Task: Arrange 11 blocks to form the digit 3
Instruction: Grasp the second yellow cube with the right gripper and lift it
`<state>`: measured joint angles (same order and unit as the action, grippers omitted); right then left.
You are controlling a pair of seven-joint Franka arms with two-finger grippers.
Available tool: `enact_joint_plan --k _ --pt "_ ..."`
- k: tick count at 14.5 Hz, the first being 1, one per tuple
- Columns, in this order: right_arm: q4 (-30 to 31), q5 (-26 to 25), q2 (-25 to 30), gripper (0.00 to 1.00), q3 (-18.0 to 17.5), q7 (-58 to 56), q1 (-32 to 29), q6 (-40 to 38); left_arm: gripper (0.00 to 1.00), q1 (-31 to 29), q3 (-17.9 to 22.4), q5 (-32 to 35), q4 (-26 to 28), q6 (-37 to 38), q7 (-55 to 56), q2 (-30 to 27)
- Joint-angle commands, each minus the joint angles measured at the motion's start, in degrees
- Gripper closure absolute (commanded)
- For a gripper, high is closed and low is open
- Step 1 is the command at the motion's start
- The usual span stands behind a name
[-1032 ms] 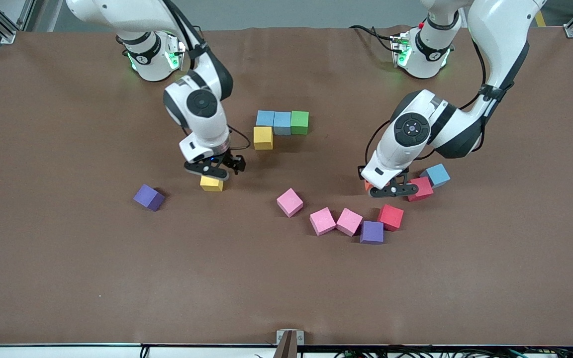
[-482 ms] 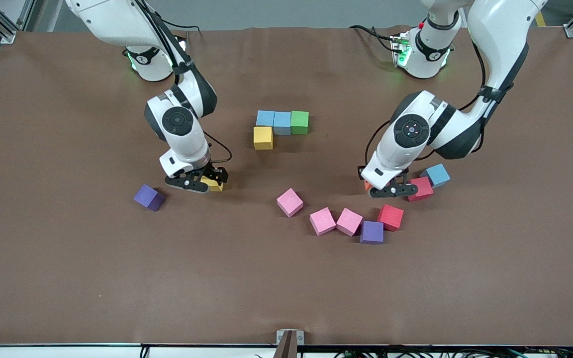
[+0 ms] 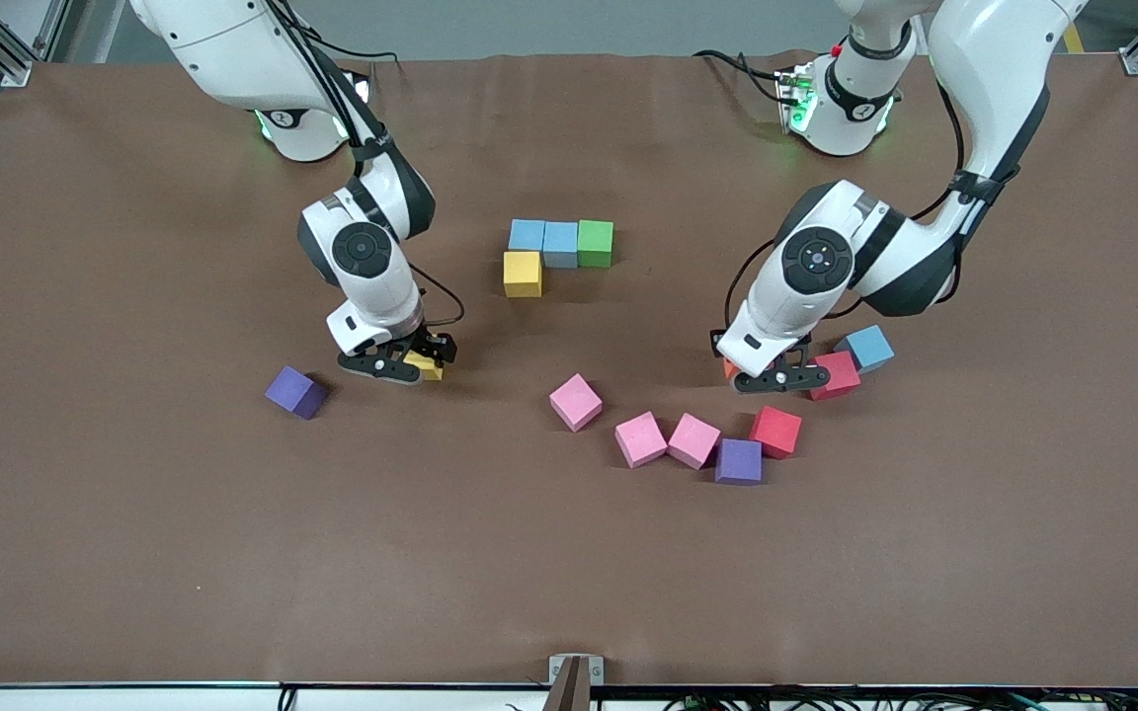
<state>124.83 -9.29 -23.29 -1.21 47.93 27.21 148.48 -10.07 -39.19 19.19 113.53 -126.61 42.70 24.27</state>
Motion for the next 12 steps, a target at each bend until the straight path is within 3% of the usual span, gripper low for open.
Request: enact_joint_plan --k 1,2,3,4,9,12 --pt "1.38 -0.82 1.23 0.69 -1.34 -0.03 -1.20 0.76 0.61 -0.21 -0.28 -1.00 -0.51 1.11 -0.07 -0.10" --pt "1.29 -0.73 1.23 0.77 -1.69 0.06 -1.02 0.76 0.61 -0.21 -0.28 -1.00 -0.51 1.11 -0.07 -0.19" --pt "1.03 -0.21 1.23 0.95 -2.56 0.32 -0.94 0.93 0.61 -0.21 -0.28 -1.00 -0.59 1.11 0.02 -0.19" --pt "0.77 0.92 1.23 0.99 -3.53 0.15 -0.85 0.93 0.61 -0.21 -0.28 -1.00 -0.51 1.11 0.02 -0.19" --pt "-2.05 1.55 0.79 1.00 -10.47 -0.73 -0.58 0.49 0.61 -0.21 -0.28 -1.00 -1.03 1.11 0.02 -0.28" --pt "-2.40 1.73 0.70 1.00 -11.71 -0.03 0.38 0.41 0.61 -0.21 -0.28 -1.00 -1.21 1.11 0.02 -0.19"
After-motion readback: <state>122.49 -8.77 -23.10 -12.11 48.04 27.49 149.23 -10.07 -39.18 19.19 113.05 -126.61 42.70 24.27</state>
